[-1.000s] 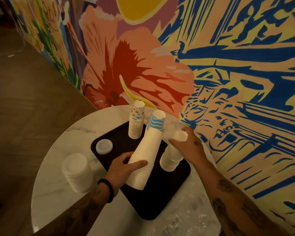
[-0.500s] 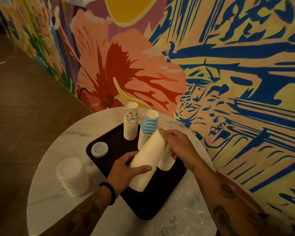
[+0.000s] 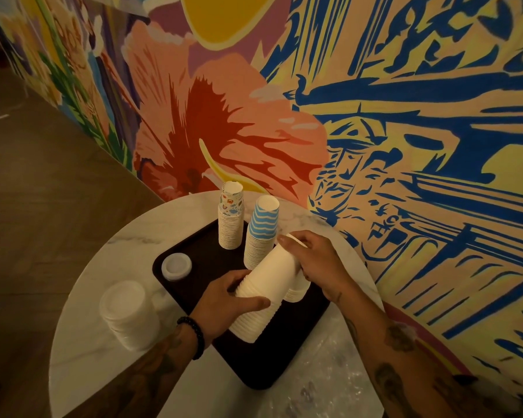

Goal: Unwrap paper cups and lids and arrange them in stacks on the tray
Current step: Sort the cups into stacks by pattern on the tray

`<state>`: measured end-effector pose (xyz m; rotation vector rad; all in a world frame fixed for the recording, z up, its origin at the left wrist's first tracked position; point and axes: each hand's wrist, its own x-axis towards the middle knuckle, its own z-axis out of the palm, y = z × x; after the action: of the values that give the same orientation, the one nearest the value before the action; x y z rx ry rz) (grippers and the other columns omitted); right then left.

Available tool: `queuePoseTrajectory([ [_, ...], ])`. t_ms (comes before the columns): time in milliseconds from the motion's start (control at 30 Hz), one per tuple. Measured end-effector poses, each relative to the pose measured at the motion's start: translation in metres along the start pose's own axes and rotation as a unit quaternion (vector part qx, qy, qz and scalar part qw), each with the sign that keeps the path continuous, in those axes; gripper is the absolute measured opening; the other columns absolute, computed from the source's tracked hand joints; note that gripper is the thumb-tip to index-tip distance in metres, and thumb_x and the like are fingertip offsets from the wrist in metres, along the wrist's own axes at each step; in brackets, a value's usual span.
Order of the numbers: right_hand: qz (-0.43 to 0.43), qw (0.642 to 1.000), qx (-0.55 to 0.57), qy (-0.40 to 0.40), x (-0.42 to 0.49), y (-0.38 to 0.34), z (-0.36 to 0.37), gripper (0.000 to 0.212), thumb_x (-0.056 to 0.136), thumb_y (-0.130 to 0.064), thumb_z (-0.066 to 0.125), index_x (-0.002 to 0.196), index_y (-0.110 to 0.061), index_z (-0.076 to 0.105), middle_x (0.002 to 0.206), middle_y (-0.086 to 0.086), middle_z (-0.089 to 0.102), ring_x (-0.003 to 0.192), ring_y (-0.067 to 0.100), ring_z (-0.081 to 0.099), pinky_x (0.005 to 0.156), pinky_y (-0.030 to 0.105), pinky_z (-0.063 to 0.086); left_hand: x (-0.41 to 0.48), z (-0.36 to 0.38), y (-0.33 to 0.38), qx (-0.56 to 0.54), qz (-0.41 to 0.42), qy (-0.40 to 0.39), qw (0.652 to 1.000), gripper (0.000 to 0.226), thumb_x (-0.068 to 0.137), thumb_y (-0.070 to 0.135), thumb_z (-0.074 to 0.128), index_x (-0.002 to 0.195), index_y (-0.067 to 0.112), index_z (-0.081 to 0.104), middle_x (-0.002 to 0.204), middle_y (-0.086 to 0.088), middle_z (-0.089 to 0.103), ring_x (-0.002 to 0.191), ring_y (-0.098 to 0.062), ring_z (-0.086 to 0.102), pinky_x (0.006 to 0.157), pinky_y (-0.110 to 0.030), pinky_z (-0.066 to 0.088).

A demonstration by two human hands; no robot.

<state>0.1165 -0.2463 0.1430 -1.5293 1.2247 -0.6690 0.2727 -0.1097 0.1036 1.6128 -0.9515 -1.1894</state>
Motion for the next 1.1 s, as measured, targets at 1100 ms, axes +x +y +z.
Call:
queuePoseTrajectory([
  [1100,0.025,0.997,0.062,0.023,0.000,0.011,0.012,0.033,0.080,-0.047,0.079,0.102,-0.027,0.065,0.097,-0.005,0.067,0.081,0.011,0.060,0.058,0.023,0.042,0.004,0.002,0.007,0.045,-0.043,0.003,0.998,0.058,0.072,0.023,0.086,0.120,0.028,0.055,0.112,0.011,0.059,0.098,-0.003,0.055,0.072,-0.018,0.044],
])
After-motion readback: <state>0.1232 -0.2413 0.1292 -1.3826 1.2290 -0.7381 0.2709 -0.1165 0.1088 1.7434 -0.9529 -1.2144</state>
